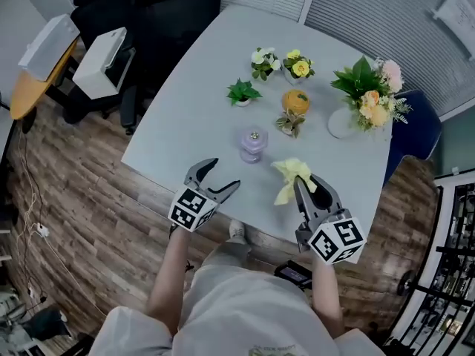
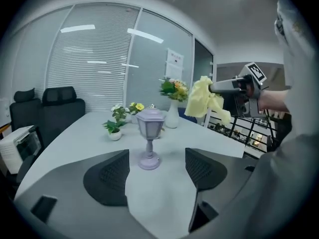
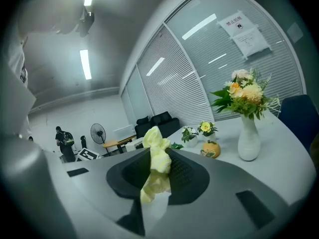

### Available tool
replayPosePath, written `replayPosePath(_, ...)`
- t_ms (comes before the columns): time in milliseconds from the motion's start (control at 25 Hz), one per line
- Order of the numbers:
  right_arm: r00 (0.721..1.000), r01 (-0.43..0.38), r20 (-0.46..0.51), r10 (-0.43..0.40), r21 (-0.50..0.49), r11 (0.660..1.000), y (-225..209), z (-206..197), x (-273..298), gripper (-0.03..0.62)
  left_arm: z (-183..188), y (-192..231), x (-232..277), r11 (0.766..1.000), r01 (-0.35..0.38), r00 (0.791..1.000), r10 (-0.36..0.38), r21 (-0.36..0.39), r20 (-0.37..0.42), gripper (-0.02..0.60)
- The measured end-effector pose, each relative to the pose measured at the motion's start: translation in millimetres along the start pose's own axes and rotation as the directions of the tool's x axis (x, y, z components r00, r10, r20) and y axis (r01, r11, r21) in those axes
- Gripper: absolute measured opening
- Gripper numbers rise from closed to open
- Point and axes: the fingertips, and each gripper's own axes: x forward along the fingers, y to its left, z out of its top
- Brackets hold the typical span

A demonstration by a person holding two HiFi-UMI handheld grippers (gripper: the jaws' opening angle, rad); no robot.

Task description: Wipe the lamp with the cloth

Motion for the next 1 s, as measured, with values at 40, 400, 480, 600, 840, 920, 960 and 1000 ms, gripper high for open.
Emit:
replayPosePath(40,1.0,0.002,-0.006,-0.002,0.003,1.0,-2.5,-0.2,7.9,0.091,-2.2,6.3,6.5,1.0,0.017,1.0,-0.017,0.009,-0.01,0.328)
replayPosePath(400,1.0,0.022,0.018,-0.022,0.01,1.0,-17.4,19.0,43.2,0.089,-22.2,29.9,51.1,0.983,0.155,0.984,-0.145,0.098,-0.106,0.328)
replayPosePath(480,0.999,0.026,0.031,-0.026,0.011,1.0,-22.4,26.5,43.2,0.089,-25.2,28.3,60.7,0.979,0.176,0.979,-0.163,0.106,-0.119,0.328)
replayPosePath(600,0.999,0.03,0.043,-0.03,0.001,1.0,-24.3,35.5,43.6,0.089,-30.1,26.3,72.4,0.968,0.209,0.971,-0.189,0.137,-0.143,0.327)
replayPosePath(840,0.998,0.017,0.055,-0.017,0.008,1.0,-24.8,39.4,52.7,0.089,-38.1,32.0,84.7,0.953,0.239,0.96,-0.204,0.186,-0.192,0.327)
replayPosePath(920,0.998,0.009,0.055,-0.01,0.014,1.0,-25.8,38.3,57.3,0.089,-39.6,31.5,89.7,0.945,0.259,0.955,-0.218,0.2,-0.202,0.327)
replayPosePath(960,0.999,0.006,0.053,-0.007,0.018,1.0,-26.5,37.2,59.9,0.089,-41.5,31.0,92.6,0.94,0.271,0.95,-0.228,0.206,-0.212,0.327)
replayPosePath(1000,0.999,0.003,0.051,-0.005,0.023,1.0,-27.3,36.2,62.4,0.089,-44.1,30.5,95.4,0.936,0.284,0.946,-0.237,0.209,-0.223,0.327)
